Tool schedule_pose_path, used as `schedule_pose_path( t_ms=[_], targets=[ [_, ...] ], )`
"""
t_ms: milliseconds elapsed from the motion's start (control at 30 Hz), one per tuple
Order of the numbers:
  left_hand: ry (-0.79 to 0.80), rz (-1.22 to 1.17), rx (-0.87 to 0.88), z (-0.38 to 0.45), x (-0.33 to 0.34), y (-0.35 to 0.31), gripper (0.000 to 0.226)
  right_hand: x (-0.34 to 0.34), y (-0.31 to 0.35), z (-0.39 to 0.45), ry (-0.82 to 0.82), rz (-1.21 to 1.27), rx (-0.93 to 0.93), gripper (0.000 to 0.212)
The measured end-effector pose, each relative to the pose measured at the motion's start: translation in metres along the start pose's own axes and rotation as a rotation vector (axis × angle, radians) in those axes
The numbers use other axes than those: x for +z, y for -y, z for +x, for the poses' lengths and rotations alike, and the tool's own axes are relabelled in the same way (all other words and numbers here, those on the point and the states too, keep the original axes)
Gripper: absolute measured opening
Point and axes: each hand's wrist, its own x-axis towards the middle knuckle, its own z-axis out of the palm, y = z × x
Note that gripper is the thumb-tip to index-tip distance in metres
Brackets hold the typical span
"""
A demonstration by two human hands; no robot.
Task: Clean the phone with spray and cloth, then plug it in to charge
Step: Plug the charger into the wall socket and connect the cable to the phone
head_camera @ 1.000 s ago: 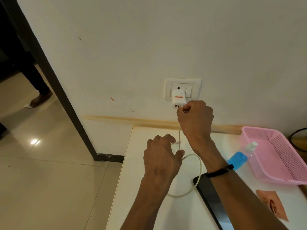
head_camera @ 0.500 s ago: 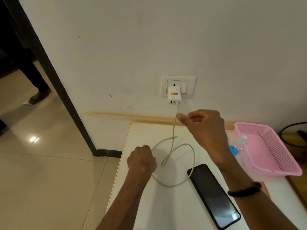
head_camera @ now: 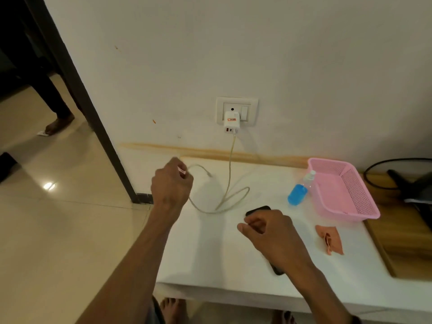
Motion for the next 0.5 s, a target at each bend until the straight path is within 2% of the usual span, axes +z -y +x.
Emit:
schedule_pose_path(
  t_ms=[67,133,200,267,333,433,500],
  targets=[
    [-0.106,-0.163,0.104,-0.024,-0.023,-0.014,0.016,-0.006,0.002,-0.001,-0.029,0.123,-0.051,0.019],
    [-0.089,-0.22,0.242,-0.06,-0.035,-0.023,0.026,-0.009,0.008,-0.004,-0.044,0.331,-0.096,0.022],
    [0.019,-0.161,0.391,-0.101,-0.033,-0.024,0.027,-0.013,0.018,-0.009,-0.009,0.564,-0.083,0.032],
    [0.141,-0.094,0.504,-0.135,-0.026,-0.025,0.024,-0.018,0.025,-0.015,0.12,0.818,-0.034,0.04],
    [0.231,-0.116,0.526,-0.155,-0.021,-0.03,0.022,-0.024,0.028,-0.025,0.208,1.023,0.026,0.044],
    [0.412,-0.128,0.5,-0.169,-0.019,-0.031,0.018,-0.036,0.019,-0.043,0.149,1.225,0.141,0.036],
    [0.657,-0.062,0.473,-0.175,-0.016,-0.024,0.018,-0.045,0.006,-0.053,0.044,1.303,0.21,0.028]
  ],
)
